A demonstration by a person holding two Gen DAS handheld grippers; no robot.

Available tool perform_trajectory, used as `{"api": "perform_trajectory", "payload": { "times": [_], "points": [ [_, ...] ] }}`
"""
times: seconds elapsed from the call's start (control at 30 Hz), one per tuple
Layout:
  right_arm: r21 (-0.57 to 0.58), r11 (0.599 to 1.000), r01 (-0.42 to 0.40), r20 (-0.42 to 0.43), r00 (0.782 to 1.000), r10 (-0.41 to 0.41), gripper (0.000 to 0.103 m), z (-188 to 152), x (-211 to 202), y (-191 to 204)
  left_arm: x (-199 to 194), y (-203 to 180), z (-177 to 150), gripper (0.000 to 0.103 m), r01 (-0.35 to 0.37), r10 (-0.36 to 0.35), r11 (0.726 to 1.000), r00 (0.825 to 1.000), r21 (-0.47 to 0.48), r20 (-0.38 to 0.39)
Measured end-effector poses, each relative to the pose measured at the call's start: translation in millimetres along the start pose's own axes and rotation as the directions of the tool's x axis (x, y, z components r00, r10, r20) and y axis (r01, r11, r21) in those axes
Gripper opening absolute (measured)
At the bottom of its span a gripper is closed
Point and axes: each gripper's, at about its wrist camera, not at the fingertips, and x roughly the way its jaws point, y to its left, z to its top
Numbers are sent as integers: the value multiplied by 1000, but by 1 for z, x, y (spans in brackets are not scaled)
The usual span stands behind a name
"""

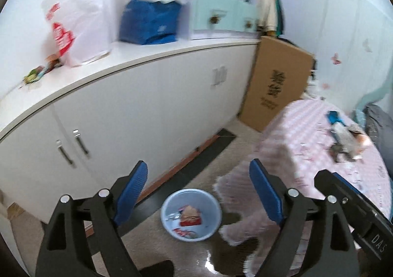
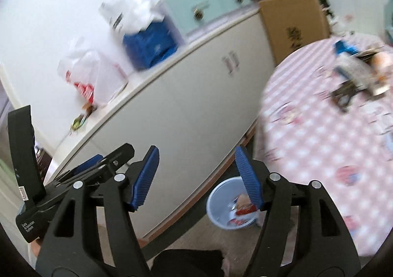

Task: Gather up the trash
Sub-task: 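Move both tools back toward the table trash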

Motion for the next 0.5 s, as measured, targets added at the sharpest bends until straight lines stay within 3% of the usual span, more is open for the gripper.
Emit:
{"api": "perform_trajectory", "payload": {
  "times": [0.2,0.5],
  "points": [
    [93,986,141,84,985,-149,64,11,-54,-79,5,-82,-7,83,154,-150,980,988,127,-42],
    [293,913,285,123,935,-331,64,3,-103,-201,38,-190,-14,83,294,-269,928,954,228,-136]
  ]
}}
